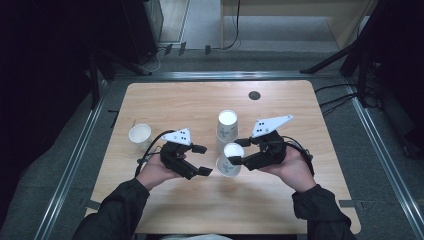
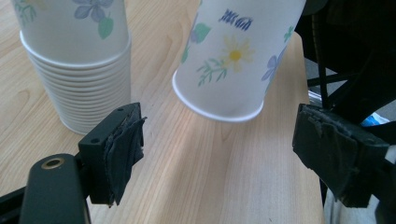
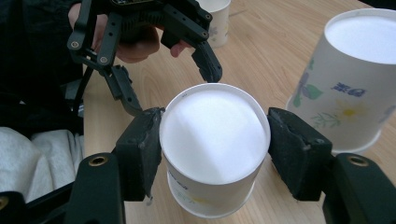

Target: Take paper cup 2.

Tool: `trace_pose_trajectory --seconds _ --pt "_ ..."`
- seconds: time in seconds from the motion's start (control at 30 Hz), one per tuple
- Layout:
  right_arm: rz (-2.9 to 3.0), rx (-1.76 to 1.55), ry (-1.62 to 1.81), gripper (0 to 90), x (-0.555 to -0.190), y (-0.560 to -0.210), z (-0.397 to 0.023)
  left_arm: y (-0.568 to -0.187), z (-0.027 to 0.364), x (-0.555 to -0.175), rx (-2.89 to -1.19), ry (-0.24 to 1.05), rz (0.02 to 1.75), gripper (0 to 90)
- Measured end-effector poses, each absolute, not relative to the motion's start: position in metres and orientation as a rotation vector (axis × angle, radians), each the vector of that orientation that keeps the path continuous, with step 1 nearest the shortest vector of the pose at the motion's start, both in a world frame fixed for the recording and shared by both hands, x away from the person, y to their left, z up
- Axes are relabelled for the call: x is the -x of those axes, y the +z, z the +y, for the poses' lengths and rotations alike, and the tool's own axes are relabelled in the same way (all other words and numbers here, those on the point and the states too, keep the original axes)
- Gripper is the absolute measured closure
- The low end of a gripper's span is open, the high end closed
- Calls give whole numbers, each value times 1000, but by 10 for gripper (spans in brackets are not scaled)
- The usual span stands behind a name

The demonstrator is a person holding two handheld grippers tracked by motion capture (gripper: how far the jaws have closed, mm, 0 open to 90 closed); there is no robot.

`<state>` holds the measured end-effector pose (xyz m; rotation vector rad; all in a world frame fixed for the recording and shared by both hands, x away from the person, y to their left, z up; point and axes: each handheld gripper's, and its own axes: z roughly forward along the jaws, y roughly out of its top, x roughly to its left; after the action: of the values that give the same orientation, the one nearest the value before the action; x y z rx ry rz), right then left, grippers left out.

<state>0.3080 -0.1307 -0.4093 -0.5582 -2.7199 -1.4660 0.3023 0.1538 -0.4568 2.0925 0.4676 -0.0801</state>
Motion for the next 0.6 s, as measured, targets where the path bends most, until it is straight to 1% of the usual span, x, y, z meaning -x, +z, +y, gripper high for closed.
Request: trace_pose_trajectory --seconds 0.33,0.6 --pt "-2654 506 -1500 377 -309 -410 -115 -454 152 -298 -2041 -96 430 167" --pt "-2647 460 -1493 377 -306 -410 -100 -457 142 -294 -2072 -91 405 167"
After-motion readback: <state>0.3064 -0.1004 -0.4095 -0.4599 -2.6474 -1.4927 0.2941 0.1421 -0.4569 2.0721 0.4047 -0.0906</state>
